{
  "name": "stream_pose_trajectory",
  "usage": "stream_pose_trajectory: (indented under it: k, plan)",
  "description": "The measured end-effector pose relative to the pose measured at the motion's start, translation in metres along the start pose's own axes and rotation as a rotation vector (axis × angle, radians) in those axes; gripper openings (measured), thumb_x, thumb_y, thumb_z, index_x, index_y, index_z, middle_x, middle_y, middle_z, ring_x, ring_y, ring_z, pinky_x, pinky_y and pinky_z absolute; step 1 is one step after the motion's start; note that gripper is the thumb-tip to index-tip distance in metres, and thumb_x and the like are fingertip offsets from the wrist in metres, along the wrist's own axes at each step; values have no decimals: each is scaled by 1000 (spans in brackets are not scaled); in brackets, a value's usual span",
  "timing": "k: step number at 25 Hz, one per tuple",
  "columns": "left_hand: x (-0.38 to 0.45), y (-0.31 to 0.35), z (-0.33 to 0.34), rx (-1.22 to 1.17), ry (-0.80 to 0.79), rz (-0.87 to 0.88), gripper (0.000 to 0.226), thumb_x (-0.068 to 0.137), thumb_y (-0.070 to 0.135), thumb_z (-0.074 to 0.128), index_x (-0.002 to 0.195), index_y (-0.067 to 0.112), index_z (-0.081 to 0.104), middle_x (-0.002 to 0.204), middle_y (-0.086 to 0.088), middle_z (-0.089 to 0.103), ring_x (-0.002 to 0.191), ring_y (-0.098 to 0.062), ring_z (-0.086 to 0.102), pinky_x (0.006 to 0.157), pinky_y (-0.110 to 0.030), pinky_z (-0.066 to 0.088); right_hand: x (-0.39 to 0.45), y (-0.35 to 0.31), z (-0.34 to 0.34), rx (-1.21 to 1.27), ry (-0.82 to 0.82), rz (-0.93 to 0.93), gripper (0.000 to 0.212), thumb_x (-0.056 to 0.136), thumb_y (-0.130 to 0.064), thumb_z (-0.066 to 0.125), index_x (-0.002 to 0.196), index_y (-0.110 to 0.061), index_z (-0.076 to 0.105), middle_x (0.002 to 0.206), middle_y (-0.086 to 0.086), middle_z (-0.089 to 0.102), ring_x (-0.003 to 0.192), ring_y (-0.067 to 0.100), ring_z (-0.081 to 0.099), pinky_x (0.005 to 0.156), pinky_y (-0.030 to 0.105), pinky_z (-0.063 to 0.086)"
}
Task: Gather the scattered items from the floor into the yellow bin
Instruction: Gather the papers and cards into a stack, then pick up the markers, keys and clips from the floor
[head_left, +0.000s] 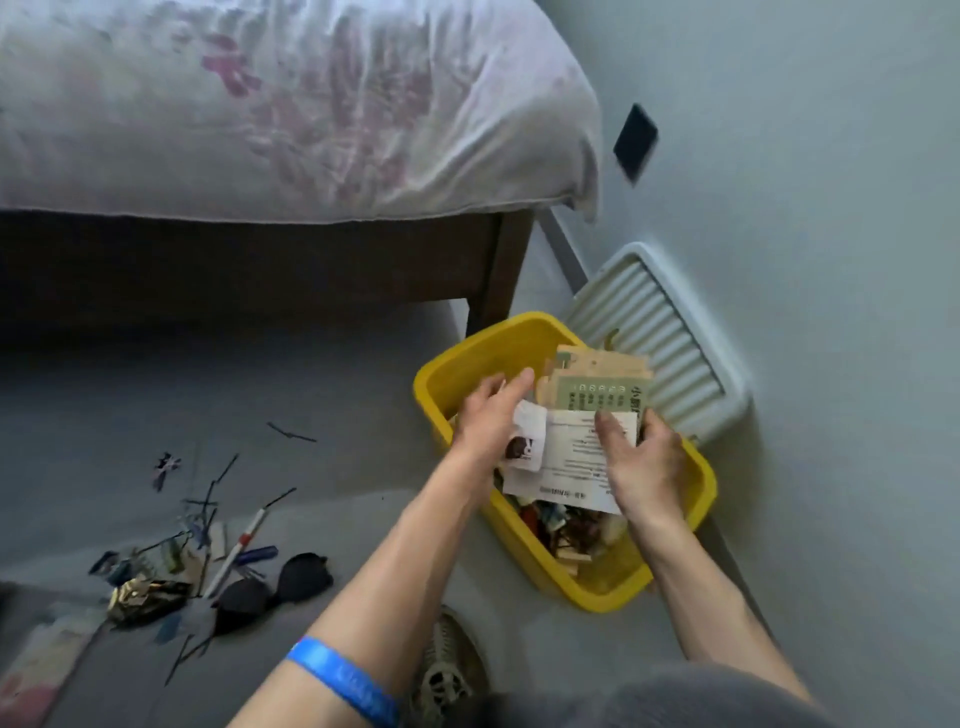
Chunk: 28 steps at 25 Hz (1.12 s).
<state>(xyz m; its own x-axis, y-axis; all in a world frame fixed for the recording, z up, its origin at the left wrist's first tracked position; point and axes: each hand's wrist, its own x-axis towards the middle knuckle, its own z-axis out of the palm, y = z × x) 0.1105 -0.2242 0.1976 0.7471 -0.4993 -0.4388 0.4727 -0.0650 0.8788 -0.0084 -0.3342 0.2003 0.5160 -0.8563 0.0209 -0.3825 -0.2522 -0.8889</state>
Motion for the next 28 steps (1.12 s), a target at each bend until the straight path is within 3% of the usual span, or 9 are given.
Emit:
stream_pose_trajectory:
  k: [3, 7, 11, 15, 17, 20, 22, 24, 28]
  plan:
    - [-2, -10, 11, -20, -98, -54, 66, 90, 62, 50, 144, 22, 44, 147, 2, 47, 133, -20, 45, 114, -47, 32, 3, 10, -15, -186, -145, 56, 49, 95, -54, 49, 135, -25, 52, 131, -3, 60, 115, 16, 58, 87, 26, 44]
    - [-17, -11, -12, -78, 76, 19, 56, 97, 49, 47, 143, 17, 44, 142, -2, 52, 128, -20, 51, 109, -41, 39, -8, -1, -9, -33, -277, 26, 54, 95, -55, 47, 141, -26, 46, 139, -6, 53, 118, 6, 50, 103, 34, 40]
    - [-48, -9, -57, -71, 243, 130, 26, 100, 38, 47, 115, 26, 63, 118, 0, 66, 112, -19, 62, 93, -31, 49, -38, -31, 21, -79, -498, -98, 44, 94, -53, 50, 133, -32, 54, 127, -14, 57, 114, 4, 51, 96, 28, 41]
    - [-75, -16, -138, -116, 451, 139, 24, 99, 35, 51, 114, 21, 64, 120, -6, 66, 114, -23, 61, 104, -44, 45, -82, -69, 67, -161, -854, -256, 37, 94, -39, 59, 126, -23, 62, 120, -9, 65, 105, -5, 59, 86, 9, 42]
    - [-83, -28, -182, -102, 537, 126, 21, 99, 34, 51, 100, 21, 67, 111, -4, 67, 105, -21, 61, 100, -48, 45, -96, -85, 94, -238, -983, -339, 35, 93, -35, 62, 124, -19, 63, 116, -7, 67, 99, -13, 59, 80, 3, 44]
    - [-85, -57, -238, -52, 647, 41, 28, 97, 30, 52, 119, 19, 65, 122, -5, 66, 109, -24, 63, 96, -50, 50, -100, -89, 140, -320, -1132, -404, 33, 93, -37, 61, 122, -21, 65, 114, -9, 68, 99, -4, 63, 85, 16, 51]
    - [-79, -84, -273, -59, 712, 9, 30, 97, 20, 52, 125, 14, 61, 119, -3, 67, 97, -25, 68, 79, -33, 57, -99, -78, 176, -341, -1223, -357, 32, 92, -41, 61, 121, -27, 65, 114, -12, 68, 99, -1, 64, 86, 24, 54]
    - [-75, -109, -302, -55, 810, -44, 25, 95, 13, 53, 117, 16, 64, 101, 4, 72, 78, -10, 68, 61, -15, 49, -96, -62, 215, -382, -1275, -308, 26, 91, -41, 63, 115, -34, 65, 111, -15, 67, 97, 1, 64, 85, 28, 55]
    - [-70, -160, -337, 273, 821, -198, 22, 89, 10, 59, 107, 20, 66, 106, -6, 70, 93, -21, 65, 84, -37, 55, -115, -5, 287, -585, -1301, -461, 30, 89, -36, 66, 118, -35, 60, 116, -13, 66, 92, 2, 63, 81, 24, 52]
